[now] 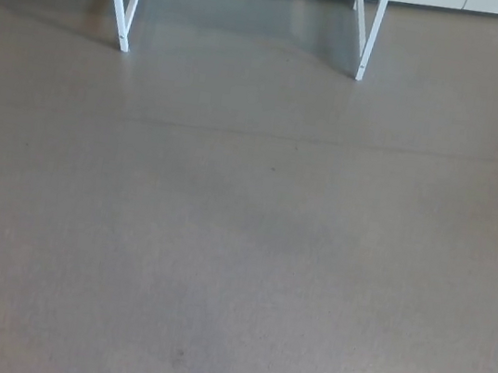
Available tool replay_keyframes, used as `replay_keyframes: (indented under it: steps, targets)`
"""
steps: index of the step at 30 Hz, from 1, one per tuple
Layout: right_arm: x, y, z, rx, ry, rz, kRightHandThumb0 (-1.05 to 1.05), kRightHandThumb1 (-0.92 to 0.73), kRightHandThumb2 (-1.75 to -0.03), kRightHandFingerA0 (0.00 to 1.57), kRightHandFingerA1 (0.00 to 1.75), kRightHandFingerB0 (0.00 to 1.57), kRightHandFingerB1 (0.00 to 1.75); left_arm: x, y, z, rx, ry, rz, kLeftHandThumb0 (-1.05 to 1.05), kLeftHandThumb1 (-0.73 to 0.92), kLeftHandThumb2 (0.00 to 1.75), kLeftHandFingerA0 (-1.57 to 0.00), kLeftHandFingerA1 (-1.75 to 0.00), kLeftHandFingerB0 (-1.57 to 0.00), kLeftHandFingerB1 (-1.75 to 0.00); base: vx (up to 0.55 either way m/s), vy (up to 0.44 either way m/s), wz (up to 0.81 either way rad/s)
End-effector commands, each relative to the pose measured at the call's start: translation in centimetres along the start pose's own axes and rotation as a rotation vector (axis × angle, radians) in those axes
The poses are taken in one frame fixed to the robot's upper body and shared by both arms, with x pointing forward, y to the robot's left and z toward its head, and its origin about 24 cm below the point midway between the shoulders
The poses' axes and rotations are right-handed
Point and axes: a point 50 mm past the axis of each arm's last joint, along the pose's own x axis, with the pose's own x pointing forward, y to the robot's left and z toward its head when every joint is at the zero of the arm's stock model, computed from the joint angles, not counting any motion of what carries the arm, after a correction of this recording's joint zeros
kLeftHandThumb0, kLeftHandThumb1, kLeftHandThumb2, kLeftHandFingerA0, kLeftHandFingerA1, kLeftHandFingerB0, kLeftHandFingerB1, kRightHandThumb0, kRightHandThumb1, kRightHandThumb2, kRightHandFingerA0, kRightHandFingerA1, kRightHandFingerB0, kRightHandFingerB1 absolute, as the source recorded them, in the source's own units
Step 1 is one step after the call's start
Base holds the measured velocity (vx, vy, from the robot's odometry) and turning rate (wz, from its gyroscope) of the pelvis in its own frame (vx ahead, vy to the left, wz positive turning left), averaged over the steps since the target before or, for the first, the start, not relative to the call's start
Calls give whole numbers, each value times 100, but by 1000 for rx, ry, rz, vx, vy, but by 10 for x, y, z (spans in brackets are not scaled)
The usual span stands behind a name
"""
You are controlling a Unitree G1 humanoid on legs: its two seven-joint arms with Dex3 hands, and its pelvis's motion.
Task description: The robot walks towards a desk on which a file tray is kept in the middle and a toilet paper roll is kept on its right. The robot uses its right hand to hook on finger in the gap of the roll and grabs it, lifts it and places it on the tray.
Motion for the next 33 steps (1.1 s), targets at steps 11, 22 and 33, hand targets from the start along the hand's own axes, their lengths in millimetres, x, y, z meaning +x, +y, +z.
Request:
replay_keyframes:
  steps: [11,22,33]
  targets:
    - [-3,-10,-1,-73,1,-29,-82,-52,-89,6,20,7,34,-2,6,1,21,-35,-35,-86,58,112,0,-66,-6,-56,0,0,0]
    - [-2,-9,-1,33,-15,-60,-76,-46,-86,2,36,7,43,-2,6,8,30,-39,-36,-104,92,83,-18,-111,0,-58,18,-29,2]
    - [-3,-11,-1,-149,17,-23,-85,-56,-93,8,26,1,30,-4,6,13,8,-25,-36,-105,75,129,-21,-81,-5,-49,127,-254,-4]
